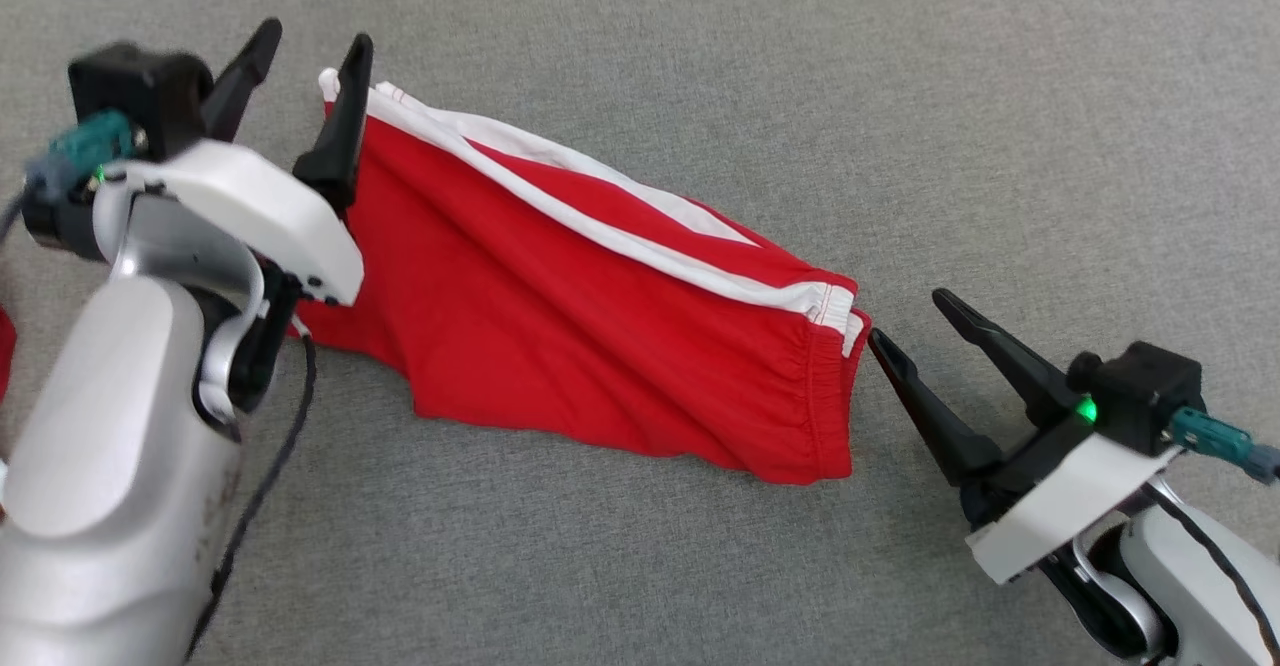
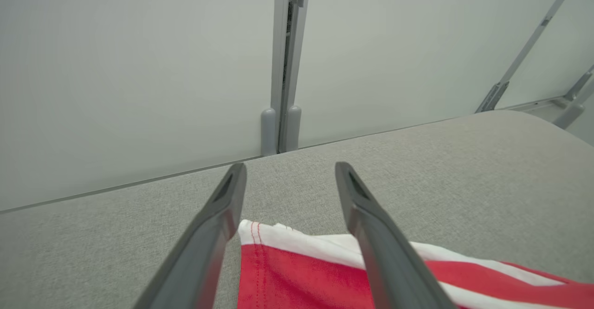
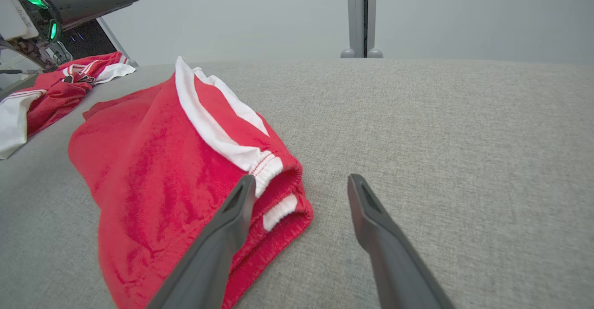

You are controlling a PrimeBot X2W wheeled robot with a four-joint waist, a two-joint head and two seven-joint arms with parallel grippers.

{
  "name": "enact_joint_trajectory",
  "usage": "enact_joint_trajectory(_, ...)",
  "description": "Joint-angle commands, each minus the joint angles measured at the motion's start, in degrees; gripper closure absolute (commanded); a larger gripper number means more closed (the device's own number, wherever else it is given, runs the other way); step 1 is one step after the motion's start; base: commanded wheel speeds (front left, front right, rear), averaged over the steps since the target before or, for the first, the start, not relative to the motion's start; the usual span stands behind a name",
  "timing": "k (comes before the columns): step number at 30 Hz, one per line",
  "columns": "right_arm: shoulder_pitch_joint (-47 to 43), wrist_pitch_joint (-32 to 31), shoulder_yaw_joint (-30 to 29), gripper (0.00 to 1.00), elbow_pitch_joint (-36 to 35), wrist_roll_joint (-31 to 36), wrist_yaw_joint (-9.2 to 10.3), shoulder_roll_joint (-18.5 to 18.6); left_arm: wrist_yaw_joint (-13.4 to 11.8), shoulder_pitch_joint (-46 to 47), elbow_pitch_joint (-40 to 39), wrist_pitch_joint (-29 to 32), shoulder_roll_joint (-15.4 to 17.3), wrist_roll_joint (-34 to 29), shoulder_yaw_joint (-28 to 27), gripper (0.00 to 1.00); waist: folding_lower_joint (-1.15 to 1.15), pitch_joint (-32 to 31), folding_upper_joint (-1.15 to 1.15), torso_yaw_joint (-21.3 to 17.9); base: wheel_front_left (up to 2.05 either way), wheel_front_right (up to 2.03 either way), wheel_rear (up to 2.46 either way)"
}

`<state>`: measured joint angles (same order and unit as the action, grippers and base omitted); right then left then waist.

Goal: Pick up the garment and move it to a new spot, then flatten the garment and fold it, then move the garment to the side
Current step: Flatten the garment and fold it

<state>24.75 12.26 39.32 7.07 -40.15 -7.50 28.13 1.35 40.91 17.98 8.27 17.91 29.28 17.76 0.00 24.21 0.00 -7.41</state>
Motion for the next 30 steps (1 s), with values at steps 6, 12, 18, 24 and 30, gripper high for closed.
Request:
enact_joint_trajectory(6,-10.6,1.2,-8.3,0.0,-3.5,8.1,0.02,0.2,-4.2,-15.2,-8.3,-8.0,-0.7,-0.7,-0.8,0.0,0.0,-5.7,0.0,1.3,0.0,0.0,0.0)
enact_joint_trajectory(12,-20.5,-0.4,-16.8,0.0,-8.5,15.0,0.02,-4.7,-5.0,-24.9,-8.0,-6.4,0.9,1.5,-1.2,0.0,0.0,-8.3,0.0,1.4,0.0,0.0,0.0)
enact_joint_trajectory(18,-22.0,-2.3,-17.8,0.0,-11.3,17.8,0.02,-6.6,-4.0,-22.3,-5.0,0.7,3.5,2.5,-0.4,0.0,0.0,-7.7,0.0,-0.5,0.0,0.0,0.0)
enact_joint_trajectory(24,-21.7,-3.5,-18.3,0.0,-13.2,19.2,0.02,-7.4,-3.7,-18.0,-0.7,10.1,6.4,4.2,-0.2,0.0,0.0,-5.5,0.0,-3.4,0.0,0.0,0.0)
enact_joint_trajectory(30,-22.4,-2.7,-18.7,0.0,-12.7,19.5,0.02,-8.3,-0.7,-16.8,1.1,16.1,5.6,9.1,-0.1,0.0,0.0,-4.4,0.0,-5.1,0.0,0.0,0.0)
